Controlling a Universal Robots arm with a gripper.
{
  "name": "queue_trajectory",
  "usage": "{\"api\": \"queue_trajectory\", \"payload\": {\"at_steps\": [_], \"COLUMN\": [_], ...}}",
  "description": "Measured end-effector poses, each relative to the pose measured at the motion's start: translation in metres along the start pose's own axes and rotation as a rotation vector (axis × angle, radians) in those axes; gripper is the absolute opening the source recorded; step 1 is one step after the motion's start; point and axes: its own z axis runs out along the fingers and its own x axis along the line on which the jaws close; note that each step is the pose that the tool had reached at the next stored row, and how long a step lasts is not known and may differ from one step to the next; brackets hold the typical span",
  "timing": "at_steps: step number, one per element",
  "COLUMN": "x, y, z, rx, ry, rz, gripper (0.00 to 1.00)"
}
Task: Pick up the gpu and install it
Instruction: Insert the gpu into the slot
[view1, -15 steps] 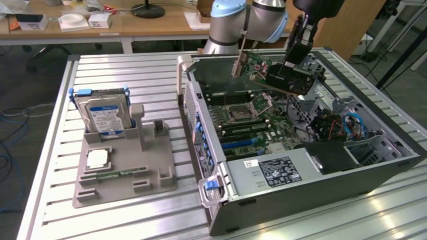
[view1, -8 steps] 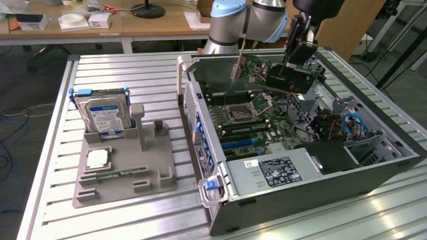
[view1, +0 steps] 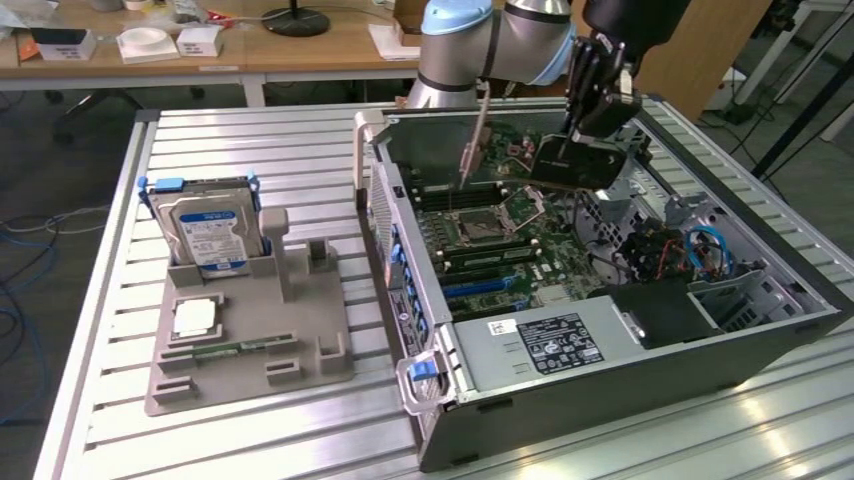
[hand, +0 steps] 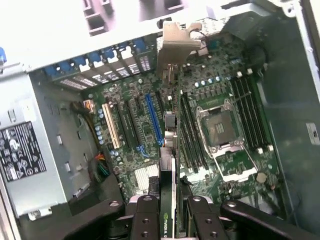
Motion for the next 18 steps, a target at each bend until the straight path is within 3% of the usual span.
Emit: {"api": "queue_trajectory", "payload": {"at_steps": [10, 13, 15, 18], "x": [0.000, -0.001, 0.000, -0.001], "y": [-0.0006, -0.0003, 0.0010, 0.0008], "z": [0.0158, 0.0182, 0.0218, 0.0251], "rx": [0.0031, 0.0006, 0.0010, 0.0026], "ry": [0.0055, 0.0001, -0.0001, 0.0018], "rz": [-0.180, -0.183, -0.184, -0.230], "gripper": [0.26, 0.26, 0.26, 0.26]}}
